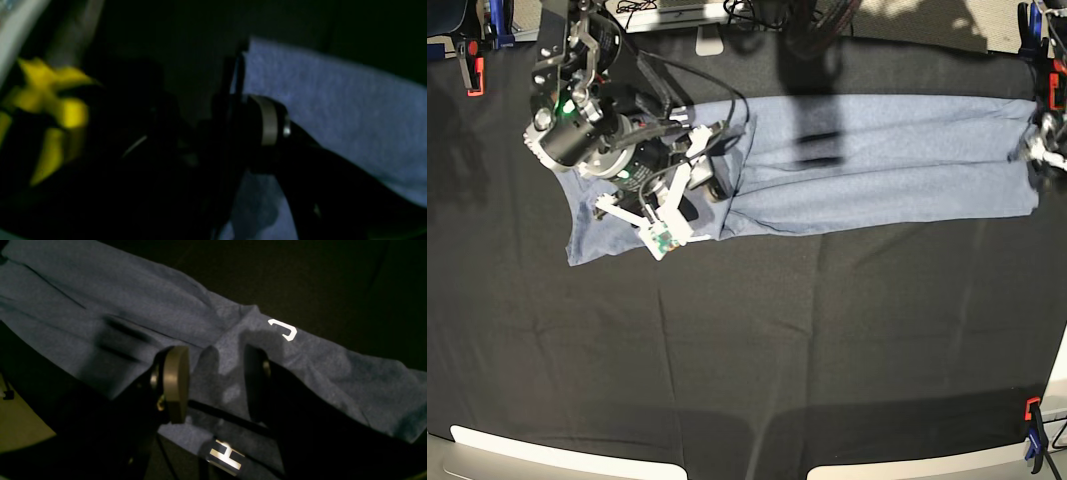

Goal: Layout the t-shirt on the table in an organized manner, then fold the t-shirt properly
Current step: 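Fold the shoulder end inward with the right gripper toward the left gripper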

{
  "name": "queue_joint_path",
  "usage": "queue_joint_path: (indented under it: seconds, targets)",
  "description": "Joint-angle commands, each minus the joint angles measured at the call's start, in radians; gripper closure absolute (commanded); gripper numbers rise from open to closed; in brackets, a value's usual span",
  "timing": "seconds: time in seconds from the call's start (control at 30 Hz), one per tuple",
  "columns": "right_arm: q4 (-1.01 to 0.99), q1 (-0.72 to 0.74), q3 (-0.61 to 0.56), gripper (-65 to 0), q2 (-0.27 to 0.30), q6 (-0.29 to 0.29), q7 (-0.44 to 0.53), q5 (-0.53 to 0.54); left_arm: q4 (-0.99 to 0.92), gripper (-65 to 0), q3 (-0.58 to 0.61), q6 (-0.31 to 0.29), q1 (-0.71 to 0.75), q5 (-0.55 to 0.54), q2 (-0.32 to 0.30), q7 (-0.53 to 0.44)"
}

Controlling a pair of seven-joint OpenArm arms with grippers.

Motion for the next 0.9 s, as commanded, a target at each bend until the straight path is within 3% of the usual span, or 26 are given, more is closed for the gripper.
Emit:
queue_joint_path:
  seconds: [0.0,0.07,0.3,0.5,0.57,0.7,0.87]
  targets:
    - [0.021,0.012,0.001,-26.1,0.000,0.004,0.021,0.008,0.004,-29.9,-0.006,-0.038,-0.006,-0.045,-0.021,-0.001]
    - [0.021,0.012,0.001,-26.1,0.000,0.004,0.024,0.008,-0.011,-29.9,-0.006,-0.087,-0.006,-0.113,-0.021,0.045]
    - [0.021,0.011,0.001,-26.1,0.000,0.004,0.024,0.008,-0.016,-27.1,-0.006,-0.118,-0.006,-0.164,-0.021,0.122]
    - [0.021,0.012,0.000,-26.1,0.000,0.004,0.024,0.008,-0.016,-8.4,-0.006,-0.120,-0.005,-0.167,-0.020,0.212]
    - [0.021,0.011,0.001,-26.1,0.000,0.004,0.024,0.008,-0.016,-0.3,-0.006,-0.149,-0.005,-0.178,-0.020,0.219]
    - [0.021,0.012,0.001,-26.1,0.000,0.004,0.031,0.008,-0.016,0.0,-0.006,-0.196,-0.006,-0.214,-0.021,0.254]
    - [0.021,0.012,0.001,-26.1,0.000,0.004,0.074,0.007,-0.016,0.0,-0.013,-0.175,-0.006,-0.212,-0.039,0.188]
